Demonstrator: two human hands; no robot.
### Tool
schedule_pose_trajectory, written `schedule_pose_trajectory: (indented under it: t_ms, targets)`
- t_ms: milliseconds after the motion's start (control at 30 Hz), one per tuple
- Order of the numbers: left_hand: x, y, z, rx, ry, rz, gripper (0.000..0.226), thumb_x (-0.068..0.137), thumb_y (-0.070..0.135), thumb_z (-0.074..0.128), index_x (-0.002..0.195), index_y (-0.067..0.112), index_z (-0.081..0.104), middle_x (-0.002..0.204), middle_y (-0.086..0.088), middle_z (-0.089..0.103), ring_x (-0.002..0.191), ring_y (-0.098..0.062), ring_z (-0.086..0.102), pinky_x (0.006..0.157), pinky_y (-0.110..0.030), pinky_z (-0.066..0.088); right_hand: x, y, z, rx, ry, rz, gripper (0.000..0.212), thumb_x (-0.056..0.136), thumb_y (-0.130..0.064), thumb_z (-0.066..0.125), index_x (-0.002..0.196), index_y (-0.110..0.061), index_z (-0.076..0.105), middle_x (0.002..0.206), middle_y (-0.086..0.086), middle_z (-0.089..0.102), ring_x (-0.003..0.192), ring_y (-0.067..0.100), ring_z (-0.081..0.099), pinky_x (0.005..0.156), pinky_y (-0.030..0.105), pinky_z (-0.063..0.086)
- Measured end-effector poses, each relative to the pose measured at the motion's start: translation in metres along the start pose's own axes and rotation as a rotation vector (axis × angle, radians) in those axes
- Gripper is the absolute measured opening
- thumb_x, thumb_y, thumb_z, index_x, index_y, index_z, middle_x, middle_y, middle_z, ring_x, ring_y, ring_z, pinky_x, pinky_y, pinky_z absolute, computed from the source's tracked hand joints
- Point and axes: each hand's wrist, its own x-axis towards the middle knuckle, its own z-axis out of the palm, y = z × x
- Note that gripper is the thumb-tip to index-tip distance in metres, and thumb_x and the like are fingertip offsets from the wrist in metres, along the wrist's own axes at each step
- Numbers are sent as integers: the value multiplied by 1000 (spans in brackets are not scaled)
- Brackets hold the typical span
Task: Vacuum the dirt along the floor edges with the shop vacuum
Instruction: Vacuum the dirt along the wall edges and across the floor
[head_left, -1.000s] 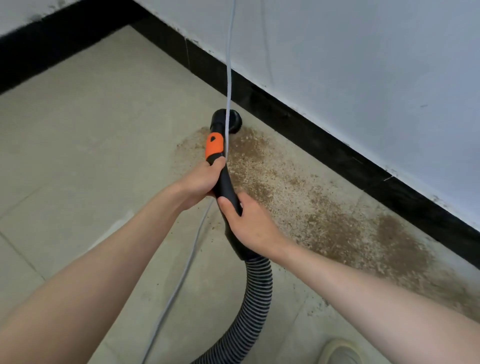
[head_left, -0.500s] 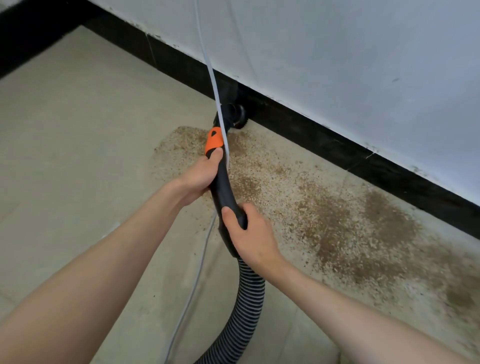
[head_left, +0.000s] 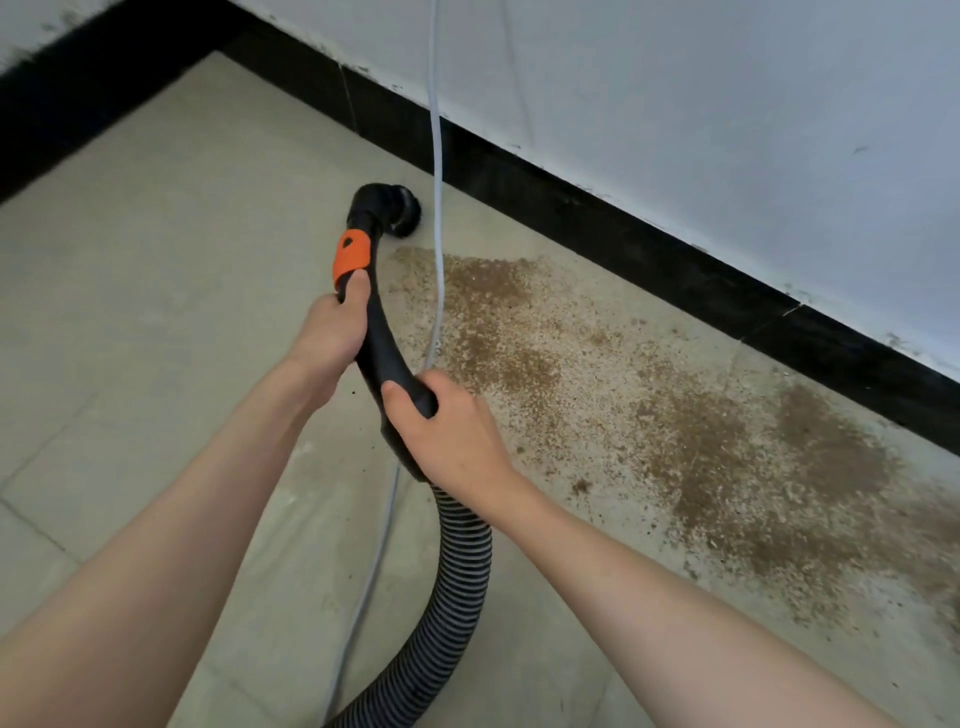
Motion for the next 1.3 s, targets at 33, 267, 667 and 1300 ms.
schedule_pose_trajectory:
  t_ms: [33,267,667,1300]
  targets:
    - [0,-4,-7,-5,34,-7,44,97,46,36,103,4,50,85,-4,53,85,-22,52,79,-33,41,1,-2,4,-4,-28,-10,33,93,-53,46,78,-22,48,74,3,57,77,28,57,62,36,41]
    - [-19,-25,-17,45,41,-60,48,97,47,33,111,4,48,99,-10,54,93,-25,53,88,-38,44,-21,9,14,45,-80,-4,37,92,-53,47,92,-18,59,78,4,63,76,25,60,69,41,50]
    - [-59,0,36,149,-108,-86,55,99,46,30,116,-2,49,95,-11,53,91,-27,53,84,-38,45,-59,26,-34,69,-14,69,35,94,-49,48,84,-16,55,69,-1,54,68,19,53,61,34,39]
    - [-71,26,90,220,-349,-55,51,99,46,30,115,3,52,104,-16,57,94,-29,56,85,-42,51,-70,53,-56,143,166,130,36,94,-51,45,78,-19,51,71,-1,56,71,22,59,62,34,43]
